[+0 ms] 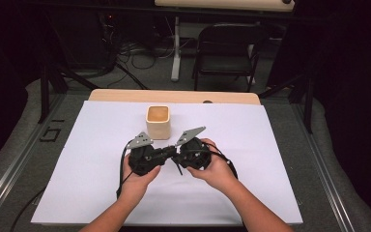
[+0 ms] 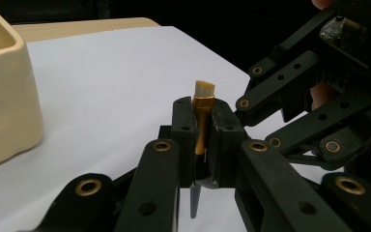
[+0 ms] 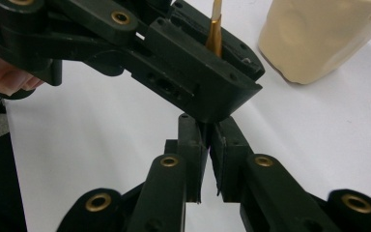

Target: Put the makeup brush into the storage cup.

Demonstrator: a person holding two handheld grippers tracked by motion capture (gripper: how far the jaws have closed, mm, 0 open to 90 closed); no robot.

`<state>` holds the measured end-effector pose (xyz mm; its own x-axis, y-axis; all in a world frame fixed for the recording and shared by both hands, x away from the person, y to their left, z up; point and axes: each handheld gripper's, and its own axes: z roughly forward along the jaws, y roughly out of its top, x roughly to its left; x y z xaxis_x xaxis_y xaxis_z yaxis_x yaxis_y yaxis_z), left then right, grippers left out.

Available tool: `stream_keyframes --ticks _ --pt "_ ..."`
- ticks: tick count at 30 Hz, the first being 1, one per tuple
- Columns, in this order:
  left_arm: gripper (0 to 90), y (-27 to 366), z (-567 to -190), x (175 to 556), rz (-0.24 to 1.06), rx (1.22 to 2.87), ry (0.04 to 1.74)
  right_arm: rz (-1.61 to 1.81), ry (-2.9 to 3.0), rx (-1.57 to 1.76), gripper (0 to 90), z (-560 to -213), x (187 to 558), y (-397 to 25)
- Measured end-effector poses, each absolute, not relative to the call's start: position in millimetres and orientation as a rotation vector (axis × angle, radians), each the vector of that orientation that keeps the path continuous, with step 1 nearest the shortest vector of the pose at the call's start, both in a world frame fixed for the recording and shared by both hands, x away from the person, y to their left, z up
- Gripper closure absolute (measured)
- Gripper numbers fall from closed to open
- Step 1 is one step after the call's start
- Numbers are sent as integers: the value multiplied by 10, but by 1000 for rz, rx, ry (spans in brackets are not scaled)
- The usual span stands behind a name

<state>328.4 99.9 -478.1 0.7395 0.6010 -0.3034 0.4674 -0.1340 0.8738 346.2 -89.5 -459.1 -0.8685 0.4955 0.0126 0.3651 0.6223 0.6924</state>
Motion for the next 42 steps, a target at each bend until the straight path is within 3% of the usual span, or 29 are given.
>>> stream_keyframes --ticks 12,20,27,42 --pt "831 1013 -4772 3274 147 1771 839 1078 2660 708 826 -4587 3451 -889" --pt "832 1072 -4718 3286 175 1773 844 1086 2618 747 601 -4598 3464 -984" --pt "832 1166 -4640 3315 227 1785 849 1070 2583 805 489 -4670 3477 -1137" --pt "833 1331 -4600 3379 265 1782 891 1067 2555 866 449 -4693 3544 -1233"
